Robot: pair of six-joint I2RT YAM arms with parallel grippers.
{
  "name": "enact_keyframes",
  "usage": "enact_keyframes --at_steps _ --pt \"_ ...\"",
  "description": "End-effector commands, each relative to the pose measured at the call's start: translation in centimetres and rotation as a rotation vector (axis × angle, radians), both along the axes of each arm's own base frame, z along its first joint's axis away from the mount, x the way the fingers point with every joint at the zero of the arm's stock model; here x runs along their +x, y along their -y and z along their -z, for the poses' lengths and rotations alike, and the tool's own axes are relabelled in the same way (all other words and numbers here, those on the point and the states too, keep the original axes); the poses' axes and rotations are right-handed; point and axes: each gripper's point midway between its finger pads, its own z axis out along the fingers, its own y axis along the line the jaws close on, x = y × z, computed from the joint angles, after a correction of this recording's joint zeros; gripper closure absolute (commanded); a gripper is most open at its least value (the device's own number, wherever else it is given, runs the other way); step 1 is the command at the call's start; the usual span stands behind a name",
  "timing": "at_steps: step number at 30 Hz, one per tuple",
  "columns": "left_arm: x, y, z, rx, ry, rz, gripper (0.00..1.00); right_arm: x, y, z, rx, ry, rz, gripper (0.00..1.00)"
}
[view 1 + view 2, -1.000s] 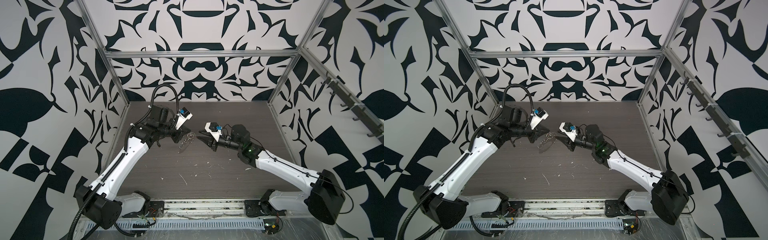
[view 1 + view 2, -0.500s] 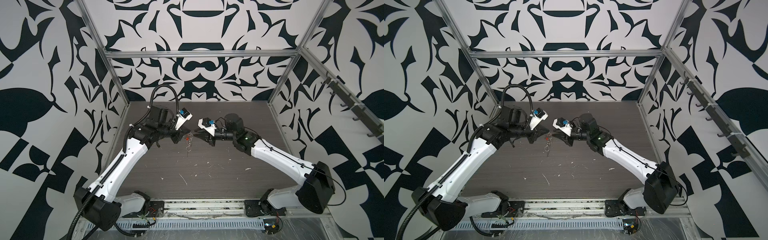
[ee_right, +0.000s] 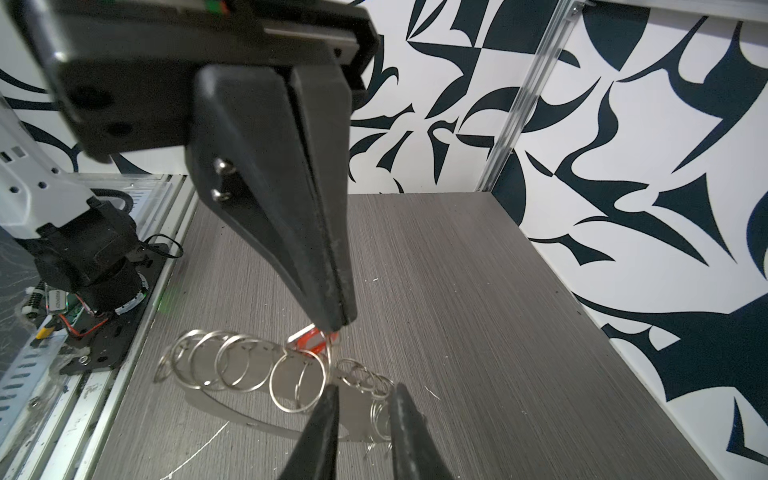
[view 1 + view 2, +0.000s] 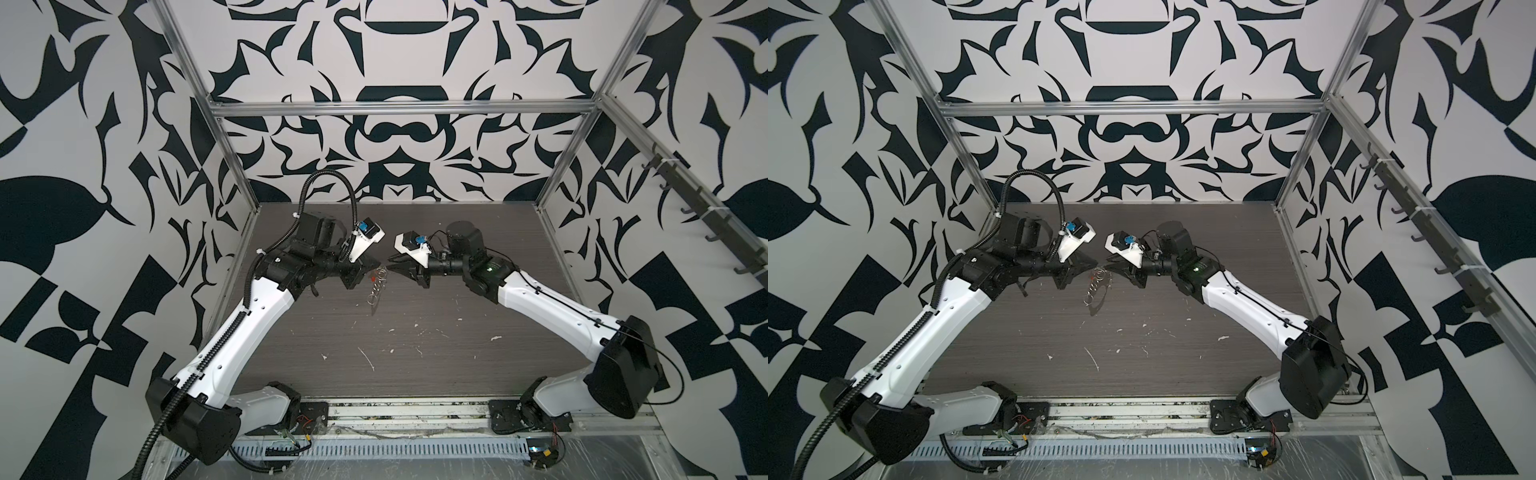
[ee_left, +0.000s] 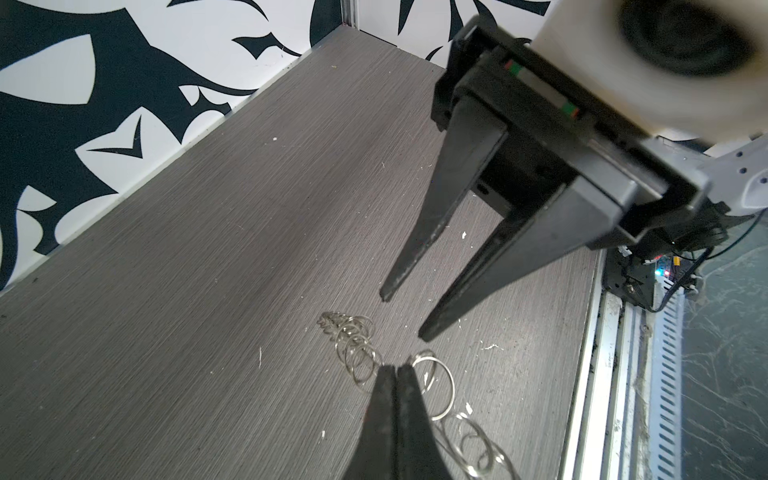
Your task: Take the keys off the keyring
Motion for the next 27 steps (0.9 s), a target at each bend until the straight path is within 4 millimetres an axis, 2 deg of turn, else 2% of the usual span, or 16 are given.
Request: enact_keyframes --at_steps 1,18,27 --pt "-1.1 -0.1 -0.2 -0.015 -0.007 0.025 1.00 -0.1 -0.2 -2.1 0.049 0.031 -0.020 0.75" --pt "-0.9 0.1 -0.4 -0.023 -0.012 0.022 1.00 -1.5 -1.3 -1.2 0.072 -0.013 -0.053 0.74" --pt "-1.0 0.2 -0.5 -0.028 -0.015 0.025 1.00 -1.5 -1.8 -0.8 0.069 -0.026 -0.065 0.81"
